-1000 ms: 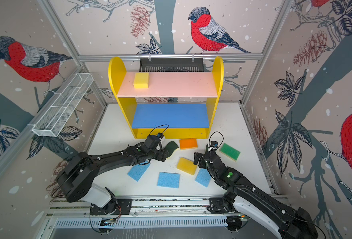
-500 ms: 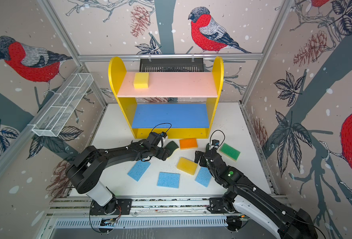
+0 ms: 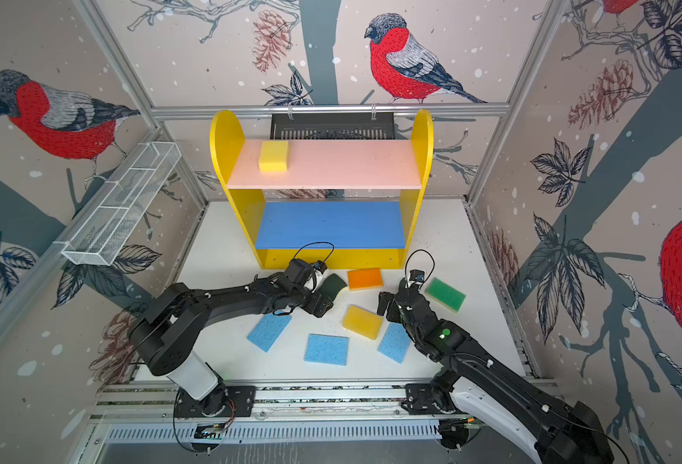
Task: Arrange cleaning sponges on a shelf
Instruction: Pick up the cleaning sponge from the center of the table.
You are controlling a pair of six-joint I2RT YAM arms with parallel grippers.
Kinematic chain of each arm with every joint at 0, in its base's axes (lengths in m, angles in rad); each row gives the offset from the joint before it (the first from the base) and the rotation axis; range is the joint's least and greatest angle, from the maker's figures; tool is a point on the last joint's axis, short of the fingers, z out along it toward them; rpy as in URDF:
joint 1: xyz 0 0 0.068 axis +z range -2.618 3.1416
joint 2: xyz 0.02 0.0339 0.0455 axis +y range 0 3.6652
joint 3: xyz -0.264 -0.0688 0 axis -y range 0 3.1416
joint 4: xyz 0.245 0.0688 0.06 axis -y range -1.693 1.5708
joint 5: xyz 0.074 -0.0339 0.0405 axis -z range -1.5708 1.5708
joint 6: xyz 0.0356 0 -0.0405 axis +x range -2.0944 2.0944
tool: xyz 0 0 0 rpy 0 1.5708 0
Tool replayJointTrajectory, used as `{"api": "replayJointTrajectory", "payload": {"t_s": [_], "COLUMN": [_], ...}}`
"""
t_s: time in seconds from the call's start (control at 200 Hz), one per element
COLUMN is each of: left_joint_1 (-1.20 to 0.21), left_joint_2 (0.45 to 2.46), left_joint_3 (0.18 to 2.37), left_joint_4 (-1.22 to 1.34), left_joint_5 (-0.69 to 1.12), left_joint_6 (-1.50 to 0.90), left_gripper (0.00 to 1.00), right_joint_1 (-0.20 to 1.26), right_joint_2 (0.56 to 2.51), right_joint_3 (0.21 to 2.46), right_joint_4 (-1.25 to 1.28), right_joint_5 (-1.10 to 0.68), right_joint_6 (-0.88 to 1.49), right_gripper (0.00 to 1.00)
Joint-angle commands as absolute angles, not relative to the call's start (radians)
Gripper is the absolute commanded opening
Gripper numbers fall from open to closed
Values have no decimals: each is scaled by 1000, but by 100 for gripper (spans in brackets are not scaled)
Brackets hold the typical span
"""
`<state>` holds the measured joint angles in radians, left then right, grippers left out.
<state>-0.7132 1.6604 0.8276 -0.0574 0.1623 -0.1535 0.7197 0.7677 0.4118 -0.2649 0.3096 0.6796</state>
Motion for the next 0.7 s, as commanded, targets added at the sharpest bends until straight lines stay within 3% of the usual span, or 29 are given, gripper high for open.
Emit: {"api": "replayJointTrajectory", "payload": {"t_s": [0.0,0.695], "left_joint_1": [-730,-767], "left_joint_2": [1672,1753], "left_joint_3": [826,823], "left_joint_4": [-42,-42], "left_joint_5": [61,43], "left_joint_6": [-164,-93], "left_gripper": [90,84], "right_joint_1": [718,704], "right_joint_2": [772,778], "right_joint_3": [412,398], "right_joint_4": [-240,-230], "right_joint_5": [303,287], "right_joint_6": [674,672], "right_gripper": [100,100]}}
